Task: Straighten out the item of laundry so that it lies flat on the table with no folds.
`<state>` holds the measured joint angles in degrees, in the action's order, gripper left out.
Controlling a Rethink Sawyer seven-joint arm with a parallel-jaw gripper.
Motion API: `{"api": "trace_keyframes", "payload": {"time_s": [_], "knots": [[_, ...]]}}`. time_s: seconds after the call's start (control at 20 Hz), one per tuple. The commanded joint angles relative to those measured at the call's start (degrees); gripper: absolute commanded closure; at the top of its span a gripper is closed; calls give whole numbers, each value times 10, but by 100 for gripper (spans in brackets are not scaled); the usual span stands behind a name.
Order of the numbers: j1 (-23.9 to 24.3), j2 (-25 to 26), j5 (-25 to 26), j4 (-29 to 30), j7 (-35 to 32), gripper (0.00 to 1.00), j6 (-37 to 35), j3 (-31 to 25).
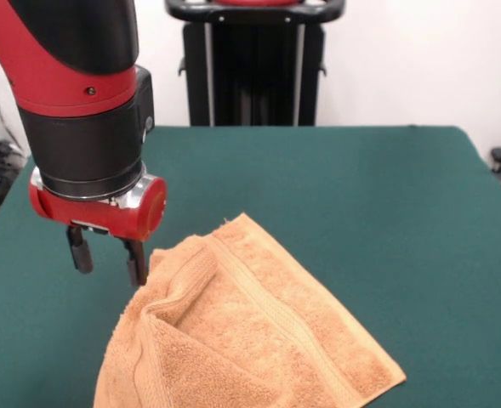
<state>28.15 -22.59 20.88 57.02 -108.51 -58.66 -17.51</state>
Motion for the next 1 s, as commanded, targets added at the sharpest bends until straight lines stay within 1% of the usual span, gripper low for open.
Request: {"api": "trace_keyframes", "payload": {"time_s": [0.05,0.8,1.0], "knots": [[-1,42,8,72,120,0,33,-55],[9,57,11,67,135,0,37,-67],[9,58,13,70,131,0,50,-69]]}}
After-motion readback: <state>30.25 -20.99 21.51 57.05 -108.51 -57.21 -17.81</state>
